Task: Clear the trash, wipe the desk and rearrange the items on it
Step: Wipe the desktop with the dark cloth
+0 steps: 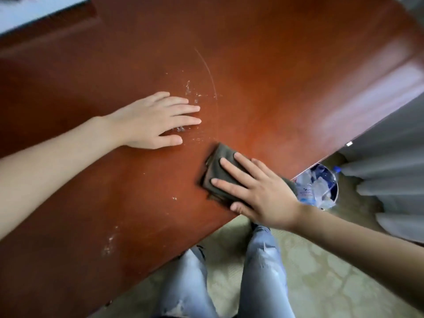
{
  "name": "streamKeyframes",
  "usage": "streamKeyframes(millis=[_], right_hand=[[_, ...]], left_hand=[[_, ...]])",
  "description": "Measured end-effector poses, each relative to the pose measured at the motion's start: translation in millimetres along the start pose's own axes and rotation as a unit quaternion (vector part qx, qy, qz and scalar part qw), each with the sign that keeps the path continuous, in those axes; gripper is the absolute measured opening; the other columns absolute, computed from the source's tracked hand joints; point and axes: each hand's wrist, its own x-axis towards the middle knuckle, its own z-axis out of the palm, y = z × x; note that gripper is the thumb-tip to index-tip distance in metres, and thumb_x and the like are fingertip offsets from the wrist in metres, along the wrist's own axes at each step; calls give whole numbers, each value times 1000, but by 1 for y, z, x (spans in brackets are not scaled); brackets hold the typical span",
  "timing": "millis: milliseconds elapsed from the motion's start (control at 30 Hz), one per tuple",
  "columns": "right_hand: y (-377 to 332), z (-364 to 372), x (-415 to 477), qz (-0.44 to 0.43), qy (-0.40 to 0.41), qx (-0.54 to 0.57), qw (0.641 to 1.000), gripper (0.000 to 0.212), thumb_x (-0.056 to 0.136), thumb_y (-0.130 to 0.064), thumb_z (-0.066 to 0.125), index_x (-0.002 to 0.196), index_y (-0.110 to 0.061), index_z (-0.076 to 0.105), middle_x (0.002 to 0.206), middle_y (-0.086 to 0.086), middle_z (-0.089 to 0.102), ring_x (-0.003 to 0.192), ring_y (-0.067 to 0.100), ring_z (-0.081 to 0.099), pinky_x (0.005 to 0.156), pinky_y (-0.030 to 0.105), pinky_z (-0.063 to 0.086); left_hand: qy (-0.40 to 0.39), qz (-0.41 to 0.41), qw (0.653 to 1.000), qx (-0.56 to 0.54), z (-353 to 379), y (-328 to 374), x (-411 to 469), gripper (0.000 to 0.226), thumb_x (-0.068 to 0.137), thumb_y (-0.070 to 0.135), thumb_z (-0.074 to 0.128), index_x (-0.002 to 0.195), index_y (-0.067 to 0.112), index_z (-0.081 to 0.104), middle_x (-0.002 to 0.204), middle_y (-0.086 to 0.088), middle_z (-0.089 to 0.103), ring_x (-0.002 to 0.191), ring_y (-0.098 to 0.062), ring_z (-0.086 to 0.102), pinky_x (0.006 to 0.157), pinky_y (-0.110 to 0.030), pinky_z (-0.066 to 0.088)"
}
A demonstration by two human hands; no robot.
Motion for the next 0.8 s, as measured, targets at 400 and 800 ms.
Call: streamKeyframes(millis=[400,800], right_hand=[[53,-26,112,384,57,92,917,54,97,-38,38,147,-27,22,157,3,9,144,27,5,116,45,11],[-32,-41,86,156,51,248,955,47,94,-39,35,133,-16,49,145,6,40,137,20,29,113,29,17]], left_hand=[[19,-1,1000,-6,37,-54,-80,61,88,55,25,144,33,16,152,-3,27,138,-25,25,110,-44,23],[125,44,989,-62,5,-10,-69,42,88,38,40,120,16,54,124,-7,57,115,-27,53,100,-41,39]])
